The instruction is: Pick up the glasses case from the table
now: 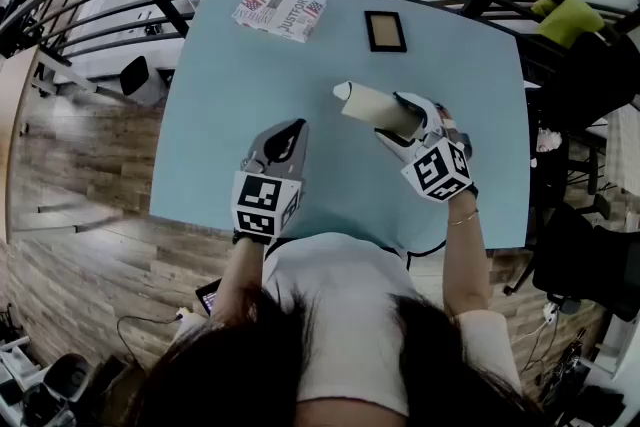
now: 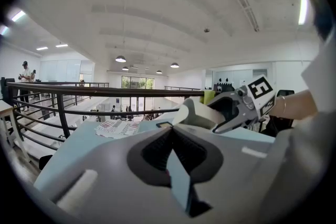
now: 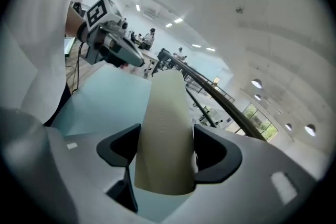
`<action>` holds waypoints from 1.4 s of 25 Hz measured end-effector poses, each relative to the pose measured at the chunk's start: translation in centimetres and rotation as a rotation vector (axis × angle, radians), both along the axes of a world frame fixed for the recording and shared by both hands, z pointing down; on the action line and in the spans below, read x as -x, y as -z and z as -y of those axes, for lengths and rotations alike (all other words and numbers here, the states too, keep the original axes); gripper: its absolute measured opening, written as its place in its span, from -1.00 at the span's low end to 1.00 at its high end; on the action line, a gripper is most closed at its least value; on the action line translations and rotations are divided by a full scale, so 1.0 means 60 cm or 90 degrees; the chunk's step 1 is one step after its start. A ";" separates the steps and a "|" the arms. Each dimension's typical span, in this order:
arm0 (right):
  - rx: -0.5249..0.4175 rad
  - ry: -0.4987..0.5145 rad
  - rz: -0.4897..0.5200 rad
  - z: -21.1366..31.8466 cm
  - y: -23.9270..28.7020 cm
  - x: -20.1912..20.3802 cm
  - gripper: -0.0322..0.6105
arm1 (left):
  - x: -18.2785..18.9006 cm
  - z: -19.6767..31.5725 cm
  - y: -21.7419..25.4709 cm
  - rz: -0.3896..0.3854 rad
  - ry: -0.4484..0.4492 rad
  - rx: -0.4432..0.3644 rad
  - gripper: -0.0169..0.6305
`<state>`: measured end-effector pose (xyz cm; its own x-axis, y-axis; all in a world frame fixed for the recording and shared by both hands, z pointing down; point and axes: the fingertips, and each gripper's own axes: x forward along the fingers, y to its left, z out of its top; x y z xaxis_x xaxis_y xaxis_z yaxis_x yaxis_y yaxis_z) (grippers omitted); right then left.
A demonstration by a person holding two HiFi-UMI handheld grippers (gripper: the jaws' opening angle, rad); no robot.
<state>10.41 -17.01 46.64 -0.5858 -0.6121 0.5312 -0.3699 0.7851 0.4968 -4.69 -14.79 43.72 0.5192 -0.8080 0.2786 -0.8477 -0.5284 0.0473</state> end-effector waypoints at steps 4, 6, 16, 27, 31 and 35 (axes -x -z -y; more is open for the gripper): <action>-0.066 -0.059 0.076 0.009 0.054 -0.011 0.10 | -0.004 0.003 0.009 0.001 -0.003 -0.008 -0.78; -0.097 -0.083 0.114 0.010 0.080 -0.017 0.10 | -0.008 0.005 0.014 0.001 -0.005 -0.012 -0.78; -0.171 -0.172 0.259 -0.008 0.150 -0.018 0.10 | -0.030 0.006 0.027 -0.003 -0.017 -0.028 -0.78; -0.203 -0.231 0.477 -0.038 0.213 -0.065 0.10 | -0.033 0.003 0.032 -0.004 -0.018 -0.036 -0.78; -0.208 -0.241 0.475 -0.051 0.216 -0.072 0.10 | -0.038 0.002 0.036 -0.006 -0.023 -0.039 -0.78; -0.201 -0.251 0.472 -0.062 0.211 -0.080 0.10 | -0.046 0.003 0.037 -0.008 -0.028 -0.041 -0.78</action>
<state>15.24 -13.26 33.99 -0.4281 -0.8947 -0.1274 -0.8953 0.4006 0.1949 -1.91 -14.99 41.48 0.5574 -0.8005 0.2202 -0.8233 -0.5672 0.0222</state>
